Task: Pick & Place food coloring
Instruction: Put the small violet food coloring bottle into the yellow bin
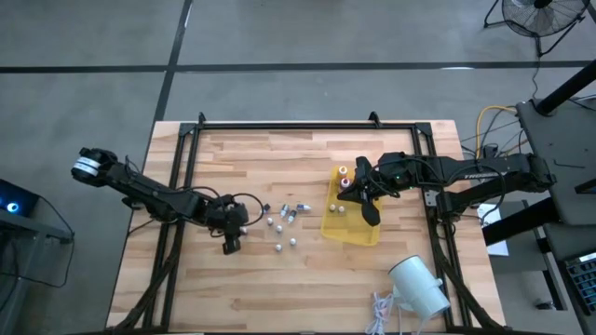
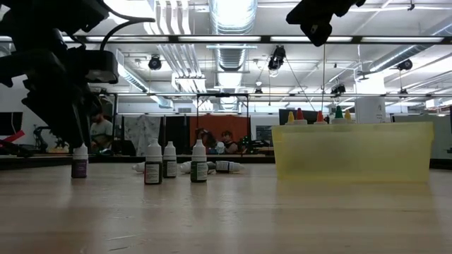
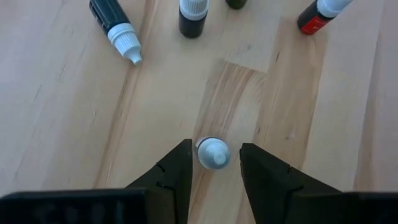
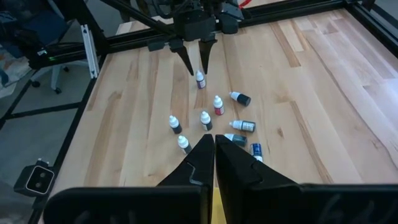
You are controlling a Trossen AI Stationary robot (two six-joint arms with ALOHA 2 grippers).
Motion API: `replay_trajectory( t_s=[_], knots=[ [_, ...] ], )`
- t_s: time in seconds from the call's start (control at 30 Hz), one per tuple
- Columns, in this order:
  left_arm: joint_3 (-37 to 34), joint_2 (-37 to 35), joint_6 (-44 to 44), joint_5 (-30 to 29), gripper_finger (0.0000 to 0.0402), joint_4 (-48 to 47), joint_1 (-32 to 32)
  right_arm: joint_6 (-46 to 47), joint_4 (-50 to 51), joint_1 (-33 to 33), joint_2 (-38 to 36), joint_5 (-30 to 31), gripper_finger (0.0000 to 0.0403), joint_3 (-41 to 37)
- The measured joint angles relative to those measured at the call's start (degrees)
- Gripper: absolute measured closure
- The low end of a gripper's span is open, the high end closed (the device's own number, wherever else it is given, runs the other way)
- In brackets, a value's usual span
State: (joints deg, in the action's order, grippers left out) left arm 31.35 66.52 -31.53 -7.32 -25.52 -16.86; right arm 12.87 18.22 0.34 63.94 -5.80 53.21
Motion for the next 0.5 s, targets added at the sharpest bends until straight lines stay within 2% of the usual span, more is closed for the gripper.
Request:
replay_trajectory(
  t_s=[0.37,0.5],
  knots=[
    [1.17,0.0,0.99,1.31,0.0295,-0.7,1.19,0.01,0.0,0.0,0.02,0.0,0.0394,-0.04],
    [3.34,0.0,1.31,2.38,0.0295,-5.12,2.79,0.0,0.0,0.01,0.02,0.0,0.0394,-0.04]
  ],
)
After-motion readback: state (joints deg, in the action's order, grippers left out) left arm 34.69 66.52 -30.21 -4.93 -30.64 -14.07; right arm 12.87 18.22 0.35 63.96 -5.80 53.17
